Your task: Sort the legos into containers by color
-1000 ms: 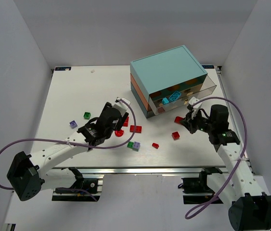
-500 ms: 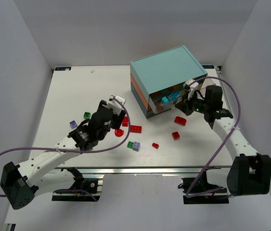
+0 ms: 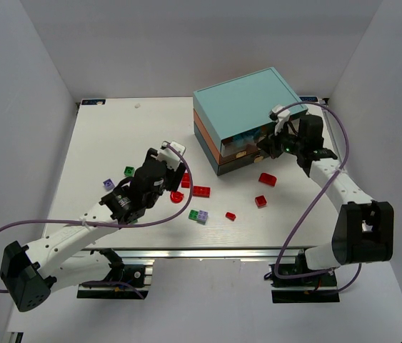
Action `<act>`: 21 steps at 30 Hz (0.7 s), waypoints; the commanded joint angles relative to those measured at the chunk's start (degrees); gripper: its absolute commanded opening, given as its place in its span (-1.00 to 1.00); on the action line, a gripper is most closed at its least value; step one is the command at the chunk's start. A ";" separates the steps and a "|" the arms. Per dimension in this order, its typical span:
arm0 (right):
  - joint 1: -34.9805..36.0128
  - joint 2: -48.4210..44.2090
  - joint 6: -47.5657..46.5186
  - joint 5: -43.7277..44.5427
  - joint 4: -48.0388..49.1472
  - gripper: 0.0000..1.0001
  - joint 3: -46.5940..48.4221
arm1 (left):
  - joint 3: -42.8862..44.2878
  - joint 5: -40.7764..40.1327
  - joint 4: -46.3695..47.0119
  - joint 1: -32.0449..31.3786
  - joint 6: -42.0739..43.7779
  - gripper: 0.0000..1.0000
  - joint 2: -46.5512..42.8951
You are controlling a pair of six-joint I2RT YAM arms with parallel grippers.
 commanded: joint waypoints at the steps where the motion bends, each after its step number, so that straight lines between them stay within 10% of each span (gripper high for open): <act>1: 0.20 1.53 0.87 0.55 6.97 -1.00 3.88 | 0.70 -0.64 0.73 0.13 -0.15 0.52 -0.14; 21: -0.15 3.13 1.49 -2.52 10.31 -1.00 2.84 | 0.35 -1.70 0.91 0.13 0.20 0.53 0.65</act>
